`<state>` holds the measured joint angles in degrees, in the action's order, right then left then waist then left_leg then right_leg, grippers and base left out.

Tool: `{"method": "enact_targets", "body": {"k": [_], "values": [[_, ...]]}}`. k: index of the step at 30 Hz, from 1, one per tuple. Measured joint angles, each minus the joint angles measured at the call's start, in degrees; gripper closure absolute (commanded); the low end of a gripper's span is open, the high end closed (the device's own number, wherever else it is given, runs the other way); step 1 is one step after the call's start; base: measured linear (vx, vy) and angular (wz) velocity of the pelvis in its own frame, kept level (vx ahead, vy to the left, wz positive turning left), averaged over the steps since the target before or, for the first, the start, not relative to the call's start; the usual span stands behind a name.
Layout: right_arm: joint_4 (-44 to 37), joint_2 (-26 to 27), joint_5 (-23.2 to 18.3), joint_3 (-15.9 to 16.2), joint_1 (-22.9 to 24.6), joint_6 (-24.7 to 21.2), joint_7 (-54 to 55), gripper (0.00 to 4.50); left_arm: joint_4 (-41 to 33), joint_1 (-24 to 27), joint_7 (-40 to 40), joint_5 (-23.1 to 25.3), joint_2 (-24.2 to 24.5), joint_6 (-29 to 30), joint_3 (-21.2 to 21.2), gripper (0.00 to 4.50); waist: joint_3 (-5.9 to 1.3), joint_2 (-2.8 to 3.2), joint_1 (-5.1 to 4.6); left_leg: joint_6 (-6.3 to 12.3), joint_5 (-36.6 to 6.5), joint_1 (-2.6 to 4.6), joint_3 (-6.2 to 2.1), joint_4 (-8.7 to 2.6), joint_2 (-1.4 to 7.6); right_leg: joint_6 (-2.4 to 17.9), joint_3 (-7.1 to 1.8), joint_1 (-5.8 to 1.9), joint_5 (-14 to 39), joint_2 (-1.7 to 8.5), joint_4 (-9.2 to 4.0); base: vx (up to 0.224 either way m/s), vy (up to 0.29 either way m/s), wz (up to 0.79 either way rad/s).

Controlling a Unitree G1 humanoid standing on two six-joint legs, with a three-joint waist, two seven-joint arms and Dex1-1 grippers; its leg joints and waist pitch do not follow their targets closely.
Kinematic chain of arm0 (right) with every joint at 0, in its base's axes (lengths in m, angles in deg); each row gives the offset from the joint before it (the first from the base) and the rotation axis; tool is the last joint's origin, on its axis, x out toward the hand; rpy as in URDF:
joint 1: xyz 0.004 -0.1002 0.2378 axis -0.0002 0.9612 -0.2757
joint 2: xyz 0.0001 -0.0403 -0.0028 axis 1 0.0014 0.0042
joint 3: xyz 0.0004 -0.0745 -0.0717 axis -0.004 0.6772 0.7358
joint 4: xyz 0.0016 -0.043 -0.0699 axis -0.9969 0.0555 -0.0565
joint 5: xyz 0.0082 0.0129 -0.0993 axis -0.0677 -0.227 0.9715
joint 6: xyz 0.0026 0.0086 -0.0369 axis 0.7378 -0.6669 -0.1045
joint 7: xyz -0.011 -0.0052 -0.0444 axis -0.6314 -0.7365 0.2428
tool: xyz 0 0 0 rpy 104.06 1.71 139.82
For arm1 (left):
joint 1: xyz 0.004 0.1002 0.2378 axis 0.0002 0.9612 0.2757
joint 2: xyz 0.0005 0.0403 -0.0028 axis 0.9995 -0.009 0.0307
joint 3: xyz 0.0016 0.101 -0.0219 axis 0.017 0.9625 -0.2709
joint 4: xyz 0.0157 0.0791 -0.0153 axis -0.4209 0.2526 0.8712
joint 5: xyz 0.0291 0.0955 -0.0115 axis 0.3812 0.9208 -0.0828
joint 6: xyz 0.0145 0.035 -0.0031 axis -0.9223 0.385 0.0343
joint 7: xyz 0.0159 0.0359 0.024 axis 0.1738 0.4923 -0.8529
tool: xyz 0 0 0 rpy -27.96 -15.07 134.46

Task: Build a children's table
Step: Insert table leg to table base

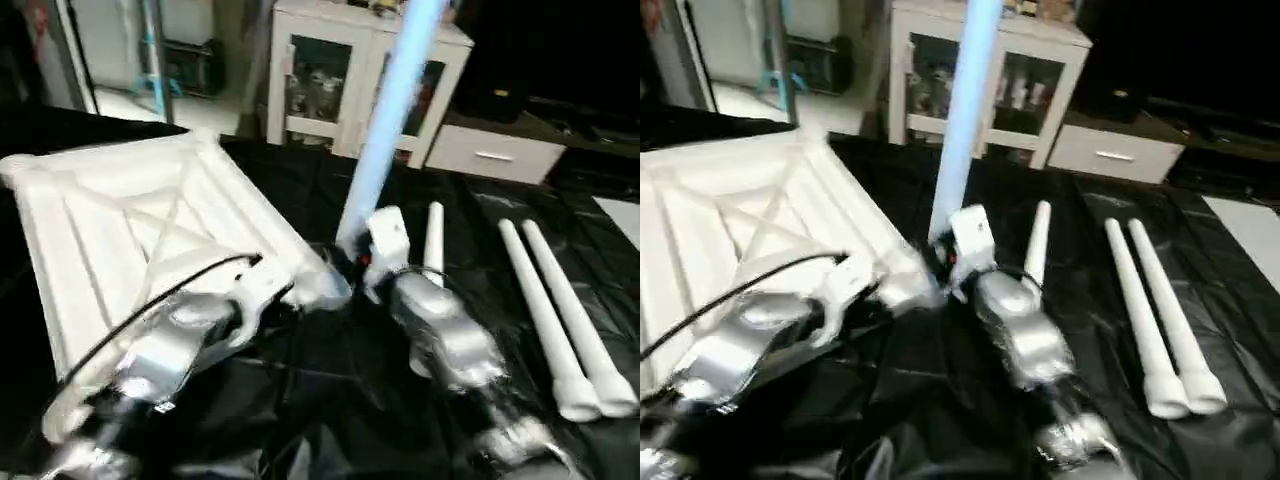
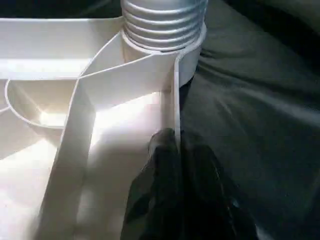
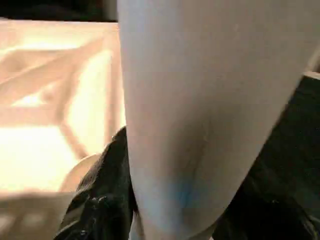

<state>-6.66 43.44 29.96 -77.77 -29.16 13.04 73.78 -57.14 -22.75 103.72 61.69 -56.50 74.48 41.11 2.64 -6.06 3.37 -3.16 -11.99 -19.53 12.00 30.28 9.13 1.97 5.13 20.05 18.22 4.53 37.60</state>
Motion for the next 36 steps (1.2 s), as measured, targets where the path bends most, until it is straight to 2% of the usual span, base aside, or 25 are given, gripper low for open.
{"method": "enact_targets", "body": {"k": [1,2,3,4,5,6,7,9,11,13,21,27,28,29,30,31,32,33,36], "values": [[2.5,1.2,-0.1,-1.6,-2.1,0.3,3.4,2.68,0.8,-1.4,-2.0,1.1,-2.0,1.0,0.0,4.5,-0.58,-2.73,0.95,-0.26,0.0,0.17,2.43,0.67,-0.16,-1.5,-2.2,0.41,0.7,0.85,0.87,0.046,-0.131,0.23],[3.5,1.8,-0.1,-2.0,-3.6,0.4,5.3,2.68,0.8,-2.1,-3.1,1.5,-2.8,1.6,-0.1,4.5,-0.3,-2.5,1.75,-1.32,-1.2,0.03,1.34,2.57,0.28,-1.9,-2.48,1.51,0.2,0.88,1.27,0.046,-0.131,0.23],[5.2,2.9,-0.3,-3.2,-5.1,0.8,7.1,2.68,0.9,-2.4,-4.6,1.6,-3.6,2.0,-0.1,4.5,-0.39,-1.45,2.15,-1.15,-1.0,-0.69,-3.62,5.72,-0.26,-2.0,-1.42,1.01,0.1,0.66,1.33,0.129,-0.086,-0.27],[6.7,3.8,-0.6,-5.0,-5.9,1.9,9.1,2.68,1.5,-3.0,-6.4,2.1,-5.1,2.4,0.2,4.5,-0.66,-0.06,2.38,-1.8,-1.5,0.35,-5.66,5.29,0.16,-1.8,-0.02,1.28,-0.2,0.49,1.33,0.038,0.043,-0.24],[7.9,4.3,-0.7,-5.8,-6.7,2.6,10.1,2.68,2.1,-3.9,-7.1,2.4,-5.3,2.5,0.6,4.5,-0.47,-0.21,2.26,-2.41,-1.2,0.29,-5.13,4.9,0.32,-1.7,0.02,1.61,-1.1,0.55,0.98,0.038,0.043,-0.24],[9.4,4.8,-0.9,-6.4,-7.6,3.1,11.1,2.68,2.7,-4.5,-7.5,2.9,-5.2,2.5,1.3,4.5,-0.55,-0.57,1.79,-2.53,-0.8,0.29,-4.58,4.38,0.69,-1.5,-0.42,1.75,-2.5,0.17,0.17,-0.078,0.014,0.15],[11.1,5.0,-1.0,-6.9,-8.5,3.5,12.0,2.68,3.2,-4.8,-7.7,3.7,-5.0,2.3,1.9,4.5,-0.56,-0.85,1.55,-2.55,-0.7,0.41,-4.35,4.13,0.87,-1.4,-1.01,1.36,-4.2,-0.41,-0.76,-0.078,-0.02,0.12],[13.4,5.5,-0.8,-7.4,-9.7,4.9,12.9,2.68,3.5,-5.2,-8.1,4.6,-4.8,1.9,2.8,4.5,-0.52,-0.8,1.31,-2.55,-0.7,0.47,-4.09,3.89,0.89,-1.6,-1.22,1.35,-4.5,-0.44,-1.07,-0.039,-0.01,0.06],[14.1,5.7,-0.6,-7.4,-10.2,5.5,13.2,2.68,3.5,-5.4,-8.3,5.3,-4.5,1.8,3.0,4.5,-0.53,-0.82,1.17,-2.55,-0.7,0.46,-3.86,3.13,0.88,-1.6,-1.25,1.47,-4.5,-0.43,-1.59,0.0,0.0,0.0],[14.9,5.9,-0.4,-7.5,-10.8,5.8,13.3,2.69,3.5,-5.6,-8.3,5.8,-4.1,1.5,3.4,4.5,-0.55,-0.85,1.13,-2.57,-0.7,0.38,-3.7,2.73,0.88,-1.6,-1.28,1.43,-4.5,-0.43,-1.79,0.0,0.0,0.0],[17.1,6.2,0.5,-7.5,-11.5,8.4,13.1,2.69,3.4,-5.6,-8.1,5.8,-3.5,1.1,3.7,4.5,-0.59,-0.91,1.01,-2.72,-0.6,0.37,-3.62,2.62,0.89,-1.6,-1.31,1.41,-4.9,-0.41,-1.81,0.0,0.0,0.0],[18.3,6.2,0.9,-7.5,-11.9,9.9,11.8,2.69,3.1,-5.6,-7.7,5.8,-3.1,1.1,3.7,4.5,-0.59,-0.91,0.38,-2.72,-0.6,0.14,-3.62,2.61,0.89,-1.6,-1.29,1.78,-4.9,-0.41,-2.13,0.0,0.0,0.0],[18.3,6.2,0.9,-7.5,-11.8,10.0,11.2,2.13,3.0,-5.6,-7.7,5.8,-3.0,1.1,3.7,4.5,-0.59,-0.91,0.23,-2.72,-0.6,0.05,-3.62,2.58,0.89,-1.6,-1.29,1.76,-4.9,-0.41,-2.24,0.0,0.0,0.0],[18.5,6.2,0.9,-7.5,-11.8,10.0,10.7,1.99,2.8,-5.6,-7.6,5.8,-2.9,1.1,3.7,4.5,-0.6,-0.91,0.15,-2.72,-0.6,-0.03,-3.6,2.58,0.89,-1.5,-1.29,1.74,-4.9,-0.41,-2.28,0.0,0.0,0.0],[19.6,6.2,0.9,-7.5,-11.8,9.5,10.2,1.99,2.6,-5.6,-7.6,5.8,-2.7,1.1,3.7,4.5,-0.64,-0.97,0.11,-2.71,-0.6,-0.24,-3.57,2.58,0.89,-1.5,-1.3,1.67,-5.1,-0.41,-2.3,0.0,0.0,0.0],[20.9,6.3,0.9,-7.3,-10.4,9.9,9.4,1.8,2.1,-5.7,-7.6,5.8,-2.6,0.8,3.7,4.5,-0.59,-0.92,0.1,-2.43,-0.2,-0.6,-3.58,2.59,0.92,-1.6,-1.26,1.89,-5.5,-0.43,-2.4,0.0,0.0,0.0],[20.7,6.2,0.9,-7.3,-10.3,10.2,8.9,1.8,1.8,-5.6,-7.6,5.8,-2.5,0.4,3.6,4.5,-0.43,-0.68,0.11,-2.29,0.2,-0.73,-3.5,2.6,0.98,-1.4,-1.25,1.98,-5.7,-0.43,-2.39,0.0,0.0,0.0],[20.7,6.1,0.9,-7.4,-10.6,10.1,8.8,1.56,1.8,-5.7,-7.6,5.8,-2.4,0.4,3.5,4.5,-0.46,-0.65,0.01,-2.28,0.2,-0.69,-3.39,2.59,0.98,-1.4,-1.31,1.97,-5.8,-0.43,-2.41,0.0,0.0,0.0],[20.6,6.0,1.0,-7.3,-10.5,9.6,7.5,1.45,1.4,-5.7,-7.4,5.8,-1.9,0.2,3.5,4.5,-0.38,-0.55,-0.03,-2.28,0.2,-0.69,-3.24,2.58,1.08,-1.4,-1.31,1.98,-5.8,-0.44,-2.48,0.0,0.0,0.0]]}}
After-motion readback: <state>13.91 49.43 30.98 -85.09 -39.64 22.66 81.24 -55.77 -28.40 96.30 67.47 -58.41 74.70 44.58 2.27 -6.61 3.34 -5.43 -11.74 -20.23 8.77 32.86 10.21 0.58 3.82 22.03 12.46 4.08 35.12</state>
